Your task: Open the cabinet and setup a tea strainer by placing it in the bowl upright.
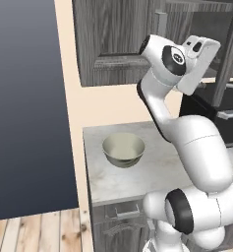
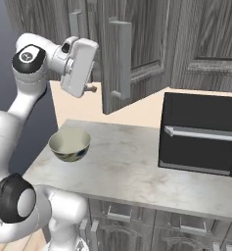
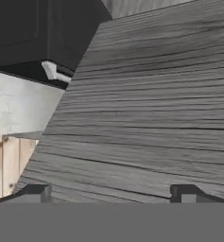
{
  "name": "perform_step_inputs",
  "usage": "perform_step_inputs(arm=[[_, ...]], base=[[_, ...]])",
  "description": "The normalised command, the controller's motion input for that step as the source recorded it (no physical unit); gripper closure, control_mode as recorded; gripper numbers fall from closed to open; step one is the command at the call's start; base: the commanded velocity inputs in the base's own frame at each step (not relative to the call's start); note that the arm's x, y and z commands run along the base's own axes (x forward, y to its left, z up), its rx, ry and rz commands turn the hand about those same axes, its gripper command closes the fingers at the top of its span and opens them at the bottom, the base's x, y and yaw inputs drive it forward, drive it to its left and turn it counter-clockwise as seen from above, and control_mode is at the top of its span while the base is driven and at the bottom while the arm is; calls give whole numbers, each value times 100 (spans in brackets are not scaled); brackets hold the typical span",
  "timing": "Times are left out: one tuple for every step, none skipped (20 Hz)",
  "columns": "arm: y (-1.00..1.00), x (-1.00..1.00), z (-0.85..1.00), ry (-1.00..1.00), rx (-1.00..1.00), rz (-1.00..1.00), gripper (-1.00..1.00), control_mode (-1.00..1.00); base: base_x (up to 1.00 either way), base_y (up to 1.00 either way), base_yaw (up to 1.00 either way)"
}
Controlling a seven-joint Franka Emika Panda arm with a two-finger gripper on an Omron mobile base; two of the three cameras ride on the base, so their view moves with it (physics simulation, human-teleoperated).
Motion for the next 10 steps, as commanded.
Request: perform_step_inputs(arm=[[-64, 2, -7, 20, -16, -24, -100, -100], [-60, 11, -4, 23, -17, -25, -100, -100], [-70, 11, -7, 22, -15, -24, -100, -100], [-80, 0, -9, 19, -13, -24, -100, -100], [-82, 0, -8, 19, -12, -24, -100, -100], [-100, -6, 0, 15, -3, -26, -100, -100], [-100, -9, 0, 15, -1, -26, -100, -100], [-100, -19, 0, 11, -1, -24, -100, -100], [-100, -23, 0, 8, 0, -21, -100, -100], [-100, -27, 0, 3, 0, -18, -100, -100]], base=[[0, 0, 0], [0, 0, 0], [0, 0, 0], [0, 0, 0], [0, 0, 0], [0, 0, 0], [0, 0, 0], [0, 0, 0], [0, 0, 0], [0, 0, 0]])
